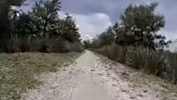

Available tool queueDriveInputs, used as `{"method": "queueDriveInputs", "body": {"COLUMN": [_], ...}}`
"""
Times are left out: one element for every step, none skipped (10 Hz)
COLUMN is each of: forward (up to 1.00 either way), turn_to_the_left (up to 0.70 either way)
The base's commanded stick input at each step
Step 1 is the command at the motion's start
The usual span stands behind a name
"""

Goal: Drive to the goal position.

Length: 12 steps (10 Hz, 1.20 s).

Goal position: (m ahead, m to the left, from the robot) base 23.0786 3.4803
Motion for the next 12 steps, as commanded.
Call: {"method": "queueDriveInputs", "body": {"forward": [0.5, 0.5, 0.5, 0.5, 0.5, 0.5, 0.5, 0.5, 0.5, 0.5, 0.5, 0.5], "turn_to_the_left": [0.01, 0.01, 0.01, 0.01, 0.01, 0.01, 0.01, 0.01, 0.01, 0.01, 0.01, 0.01]}}
